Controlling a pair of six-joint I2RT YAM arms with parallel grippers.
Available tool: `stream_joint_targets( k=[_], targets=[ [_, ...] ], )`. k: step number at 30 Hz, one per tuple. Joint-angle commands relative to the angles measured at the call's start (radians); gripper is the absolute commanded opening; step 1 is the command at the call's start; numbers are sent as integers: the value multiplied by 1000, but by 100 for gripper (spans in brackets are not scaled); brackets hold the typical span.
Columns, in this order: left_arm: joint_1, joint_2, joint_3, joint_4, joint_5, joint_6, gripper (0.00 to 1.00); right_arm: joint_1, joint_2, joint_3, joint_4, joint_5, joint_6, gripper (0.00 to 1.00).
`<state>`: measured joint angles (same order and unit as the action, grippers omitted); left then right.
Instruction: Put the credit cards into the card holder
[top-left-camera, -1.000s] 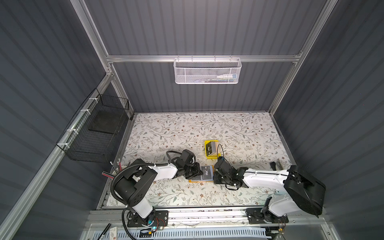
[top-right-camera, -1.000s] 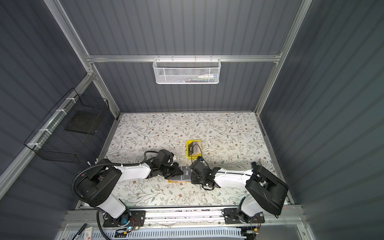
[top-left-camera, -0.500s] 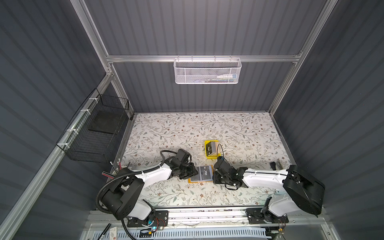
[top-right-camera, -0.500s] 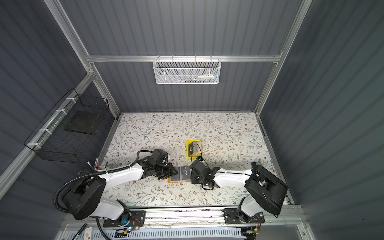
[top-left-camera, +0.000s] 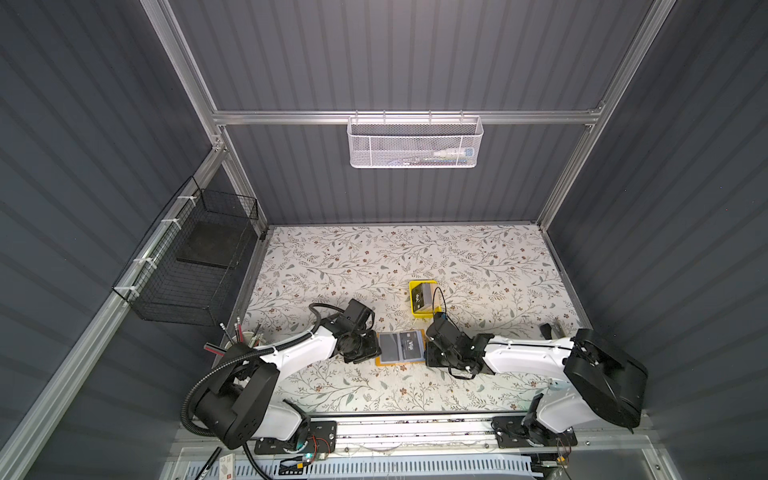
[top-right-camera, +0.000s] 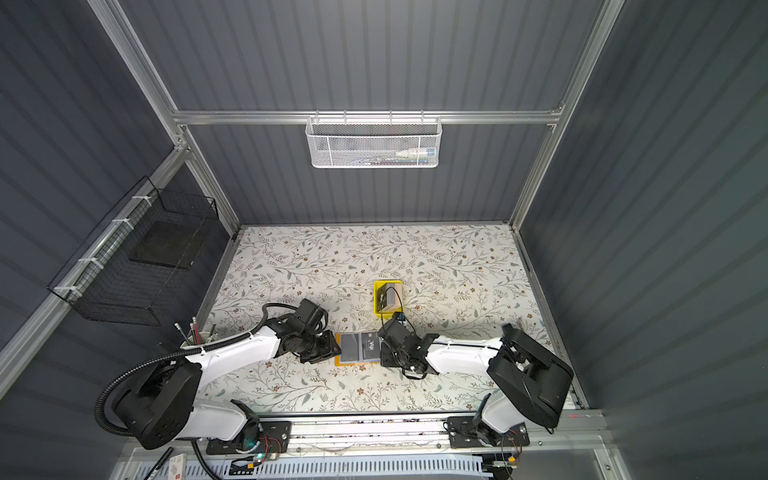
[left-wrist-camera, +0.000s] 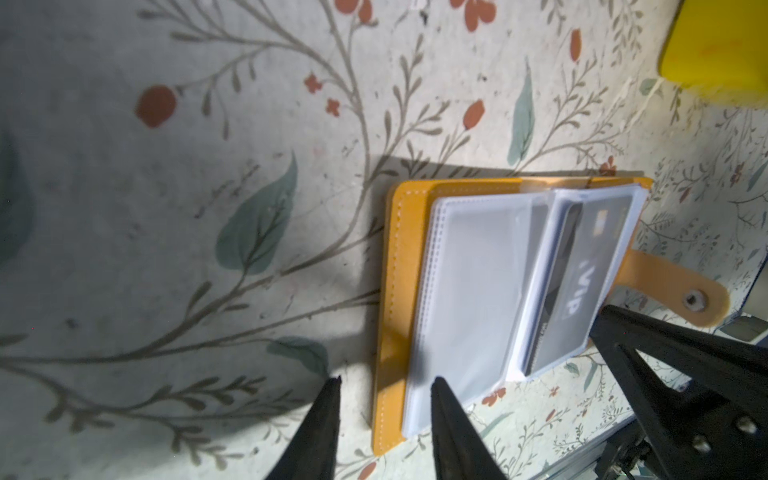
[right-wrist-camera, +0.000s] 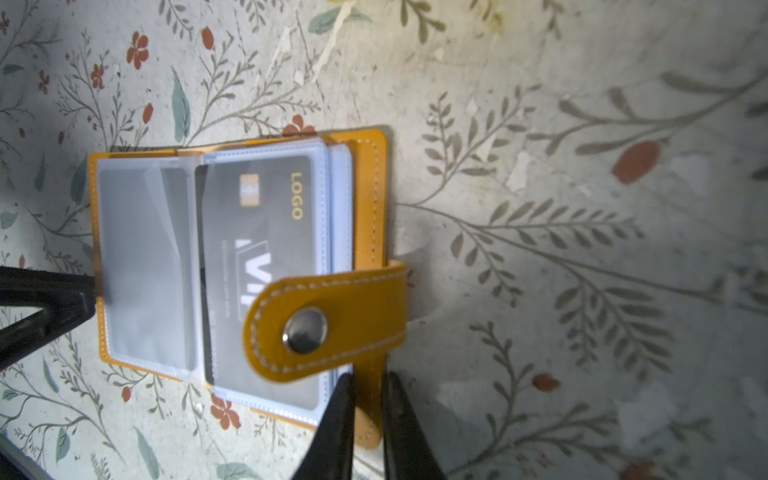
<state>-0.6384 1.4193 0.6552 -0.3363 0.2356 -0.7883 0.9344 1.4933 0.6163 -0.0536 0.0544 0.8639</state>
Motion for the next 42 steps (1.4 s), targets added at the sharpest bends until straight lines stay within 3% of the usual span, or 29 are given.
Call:
stream_joint_targets(
  k=[1, 9, 17, 32, 42],
  targets=[
    [5, 31, -35, 61, 64, 16, 38, 6, 28, -2, -55, -2, 4, 16],
    [5, 13, -20, 88, 128, 3, 34, 6, 33, -3, -61, 2, 7, 16],
    [0, -48, 15, 170, 237, -42, 36, 6, 31, 0, -65, 8, 13, 16],
    [-138, 53, 123, 272, 226, -78, 43, 4, -3, -7, -83, 16, 22, 17],
    [-171, 133, 94, 309, 169, -76, 32, -34, -109, -24, -100, -16, 43, 21]
  ],
)
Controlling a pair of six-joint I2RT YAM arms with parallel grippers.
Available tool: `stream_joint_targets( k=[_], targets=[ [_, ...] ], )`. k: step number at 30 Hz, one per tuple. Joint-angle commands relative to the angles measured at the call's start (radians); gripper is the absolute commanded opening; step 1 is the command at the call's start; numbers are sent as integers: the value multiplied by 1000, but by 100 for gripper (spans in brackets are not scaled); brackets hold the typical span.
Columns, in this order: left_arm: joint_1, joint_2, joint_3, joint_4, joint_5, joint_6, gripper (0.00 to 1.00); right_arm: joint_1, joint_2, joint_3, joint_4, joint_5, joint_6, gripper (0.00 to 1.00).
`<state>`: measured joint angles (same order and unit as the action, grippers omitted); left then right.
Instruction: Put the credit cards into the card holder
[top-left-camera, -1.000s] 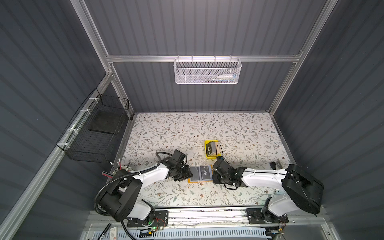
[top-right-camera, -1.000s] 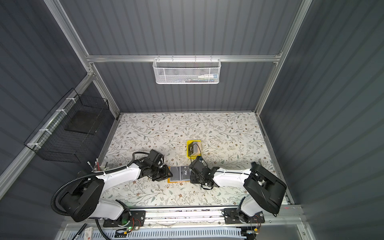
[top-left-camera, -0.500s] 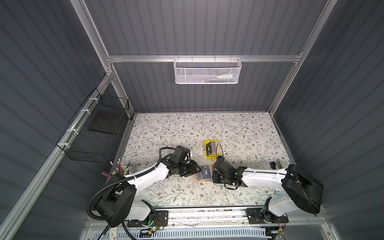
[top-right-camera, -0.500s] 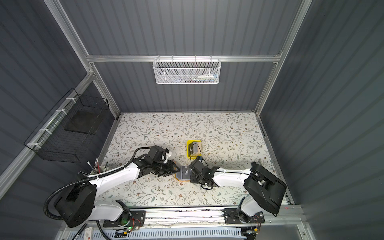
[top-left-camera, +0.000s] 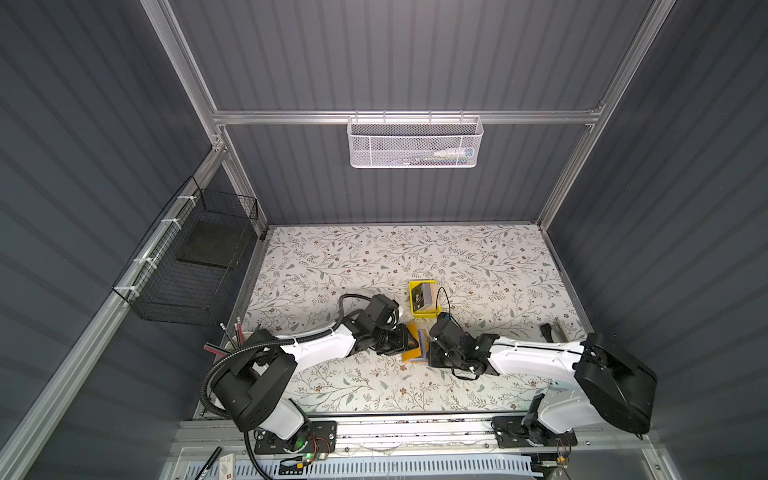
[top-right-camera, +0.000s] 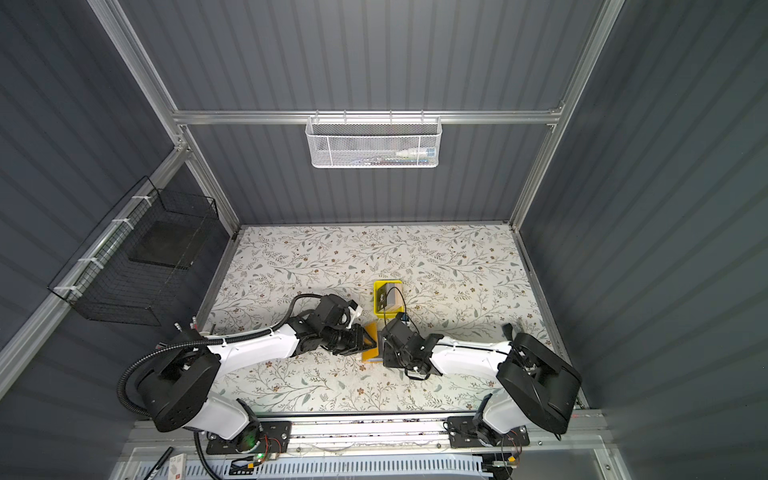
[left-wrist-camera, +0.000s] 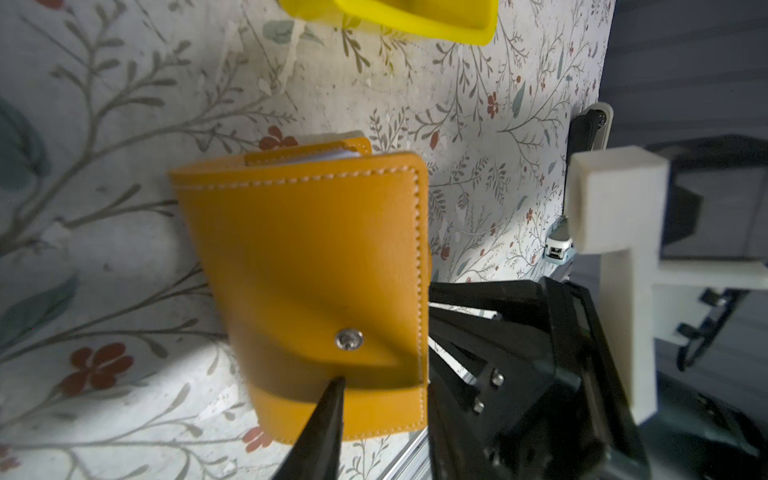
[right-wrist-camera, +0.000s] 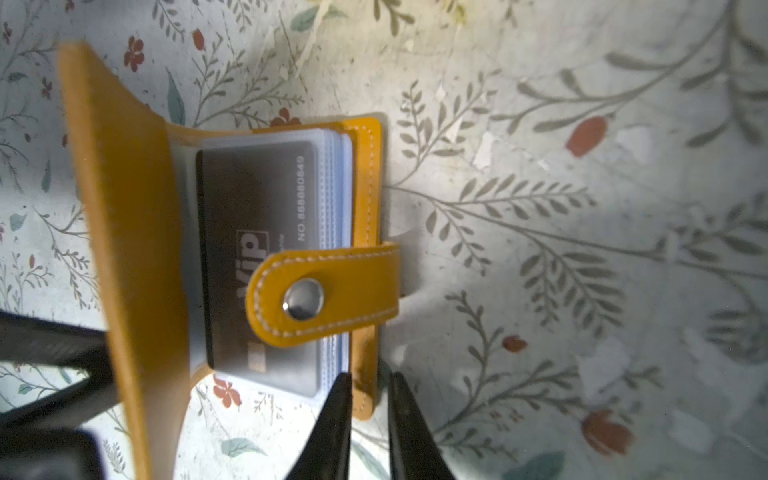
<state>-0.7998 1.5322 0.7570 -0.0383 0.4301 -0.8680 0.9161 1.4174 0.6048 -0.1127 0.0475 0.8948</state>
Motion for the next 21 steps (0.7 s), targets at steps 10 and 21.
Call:
stream_joint_targets(
  k=[10, 21],
  targets=[
    [-42, 101, -14, 4, -84, 9, 17, -50, -120, 27, -137, -9, -32, 25],
    [-46, 117, -37, 9, -93, 1, 9, -50, -66, 142, -181, -26, -77, 27]
  ],
)
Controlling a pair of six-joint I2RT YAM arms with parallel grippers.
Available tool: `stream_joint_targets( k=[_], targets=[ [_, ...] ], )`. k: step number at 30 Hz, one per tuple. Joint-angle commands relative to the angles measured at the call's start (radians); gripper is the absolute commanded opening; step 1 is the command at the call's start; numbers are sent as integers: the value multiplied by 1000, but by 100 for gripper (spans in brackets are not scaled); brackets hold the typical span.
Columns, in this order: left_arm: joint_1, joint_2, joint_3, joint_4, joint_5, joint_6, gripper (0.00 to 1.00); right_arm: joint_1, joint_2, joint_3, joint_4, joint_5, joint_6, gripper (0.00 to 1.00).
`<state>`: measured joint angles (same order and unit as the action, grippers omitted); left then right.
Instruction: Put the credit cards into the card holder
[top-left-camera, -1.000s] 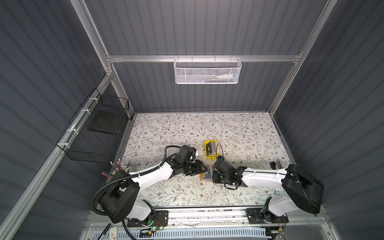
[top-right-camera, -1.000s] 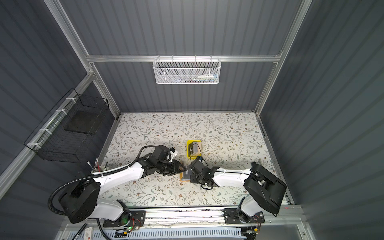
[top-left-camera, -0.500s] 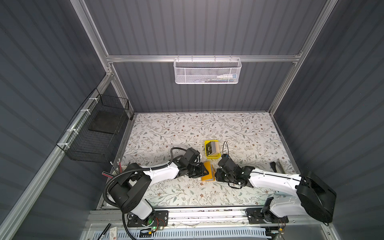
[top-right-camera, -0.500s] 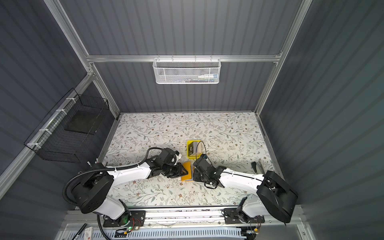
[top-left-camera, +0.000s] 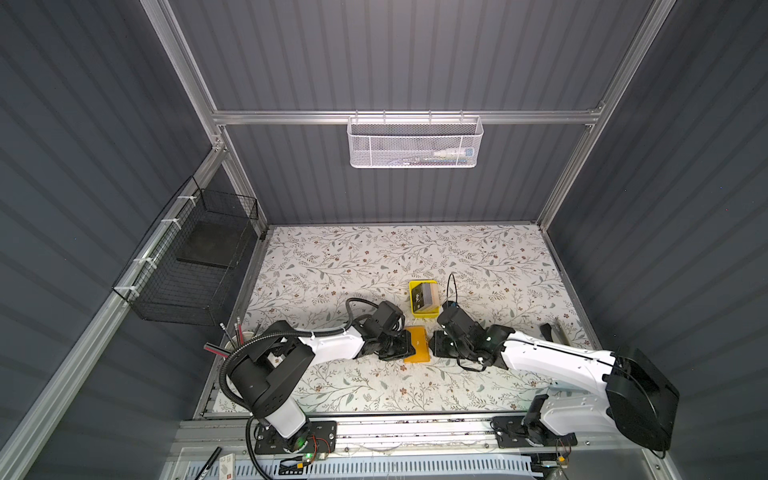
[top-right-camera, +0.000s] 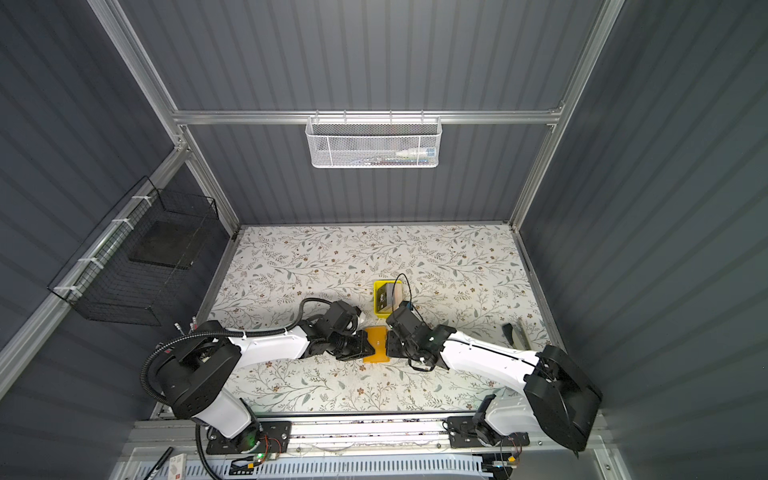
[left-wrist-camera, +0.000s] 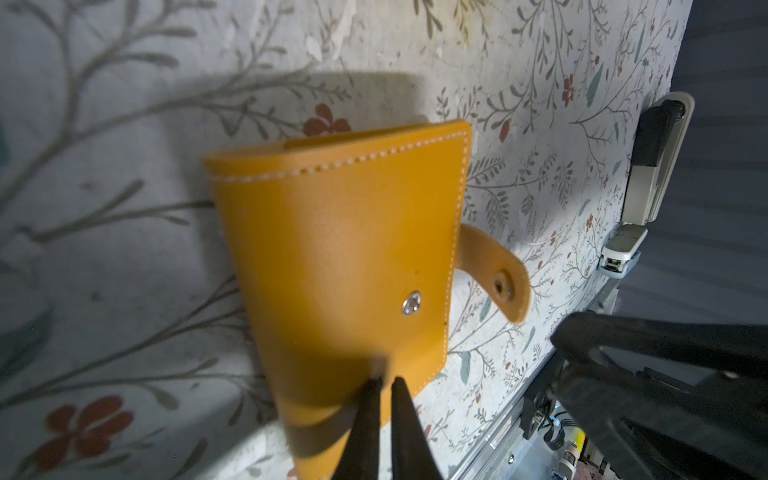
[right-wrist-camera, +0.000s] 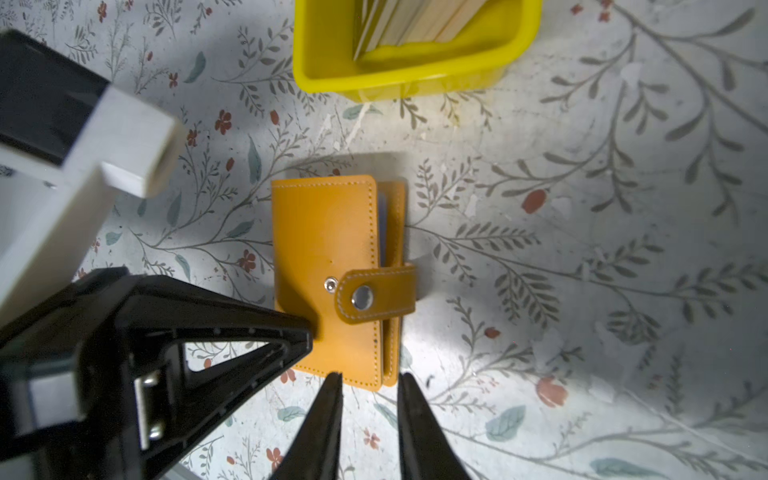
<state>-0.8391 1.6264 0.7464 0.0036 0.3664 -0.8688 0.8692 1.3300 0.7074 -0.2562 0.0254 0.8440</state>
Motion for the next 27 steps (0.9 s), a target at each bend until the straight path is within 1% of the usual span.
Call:
stream_joint_targets(
  k=[1, 2, 3, 7, 17, 20, 27],
  targets=[
    [-6, 22, -28, -30, -29, 2, 8, -4, 32, 54, -44, -4, -27, 27],
    [-7, 21, -31, -31, -56, 2, 7, -4, 45, 65, -51, -4, -26, 27],
    [-6, 20, -34, -28, -61, 2, 7, -4, 62, 81, -63, 2, -26, 27],
    [-9, 16, -39, -20, -57, 2, 6, -4, 112, 127, -103, 30, -21, 27],
    [-8, 27, -44, 3, -44, 4, 6, -3, 186, 188, -157, 51, -33, 26],
    [-8, 30, -48, 9, -44, 2, 6, -4, 197, 199, -165, 59, -38, 25],
    [-9, 36, -48, 13, -44, 7, 5, -3, 199, 204, -164, 64, -43, 19]
  ],
)
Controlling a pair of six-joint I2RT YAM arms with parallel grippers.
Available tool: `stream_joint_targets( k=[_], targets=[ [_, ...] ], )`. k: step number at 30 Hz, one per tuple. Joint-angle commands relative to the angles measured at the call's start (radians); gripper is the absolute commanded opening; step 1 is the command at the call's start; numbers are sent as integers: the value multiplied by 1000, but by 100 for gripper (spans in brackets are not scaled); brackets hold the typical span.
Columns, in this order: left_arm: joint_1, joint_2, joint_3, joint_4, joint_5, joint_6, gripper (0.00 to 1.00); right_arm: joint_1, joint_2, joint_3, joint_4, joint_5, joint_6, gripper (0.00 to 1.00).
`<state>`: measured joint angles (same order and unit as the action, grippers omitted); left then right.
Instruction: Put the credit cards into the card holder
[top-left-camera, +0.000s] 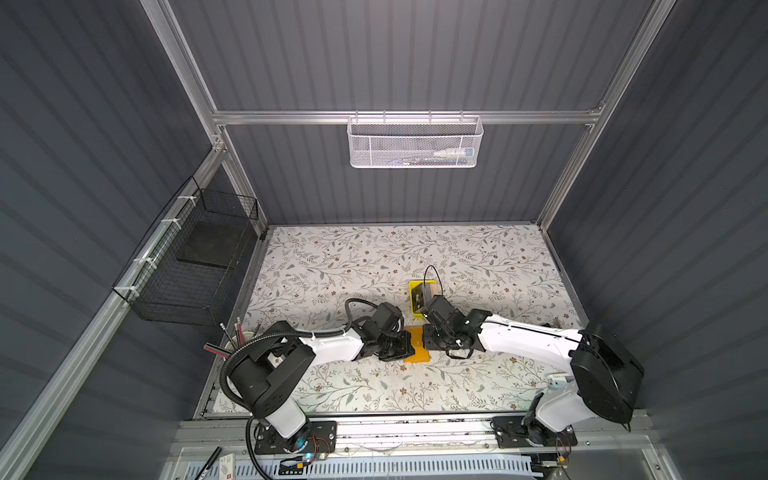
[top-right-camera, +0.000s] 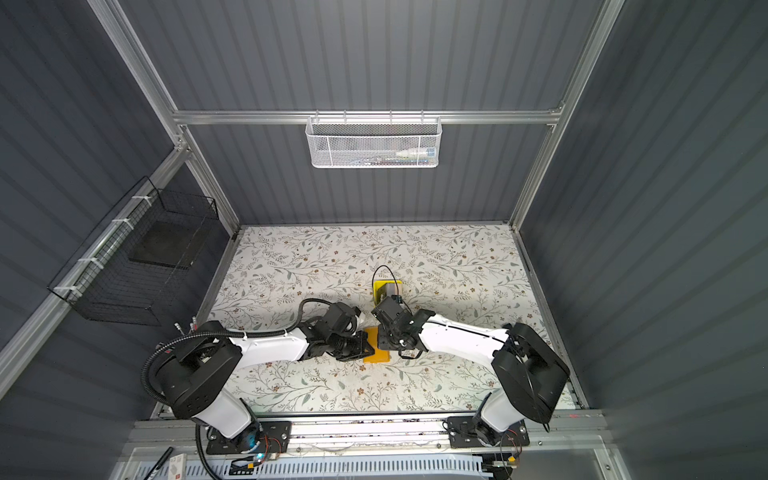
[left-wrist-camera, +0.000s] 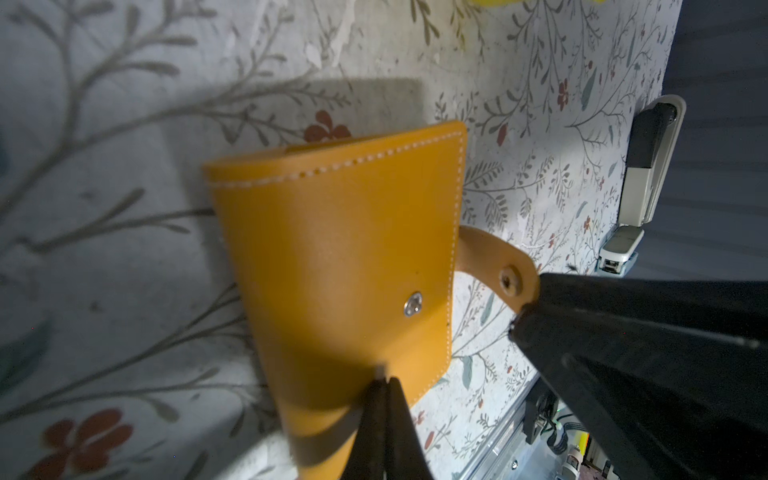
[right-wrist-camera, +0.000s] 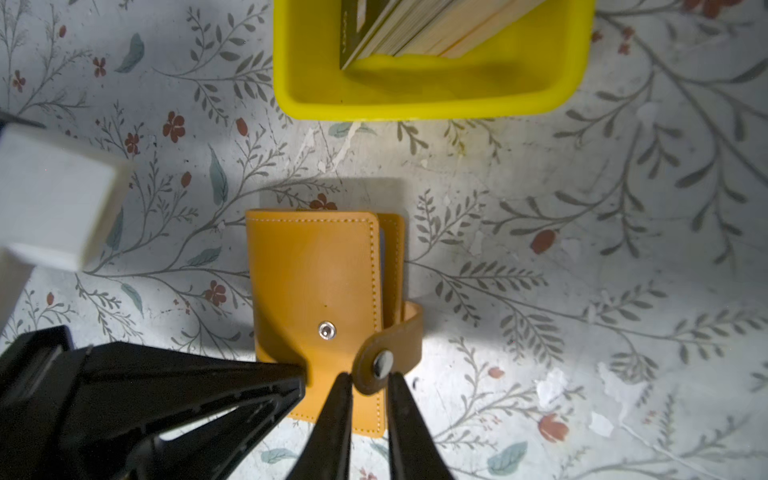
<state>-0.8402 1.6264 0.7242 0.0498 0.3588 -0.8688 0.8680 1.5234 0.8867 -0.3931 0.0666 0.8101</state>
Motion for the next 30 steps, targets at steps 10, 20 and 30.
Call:
stream_joint_targets(
  k=[10, 20, 30],
  targets=[
    [-7, 46, -24, -28, -37, 5, 3, -1, 5, 26, -29, 26, -20, 9],
    [-7, 40, -37, -34, -37, -4, 1, 12, 28, 38, -1, -46, -75, 3],
    [-7, 26, -44, -40, -45, -9, 0, 25, 84, 70, 27, -100, -109, 1]
  ],
)
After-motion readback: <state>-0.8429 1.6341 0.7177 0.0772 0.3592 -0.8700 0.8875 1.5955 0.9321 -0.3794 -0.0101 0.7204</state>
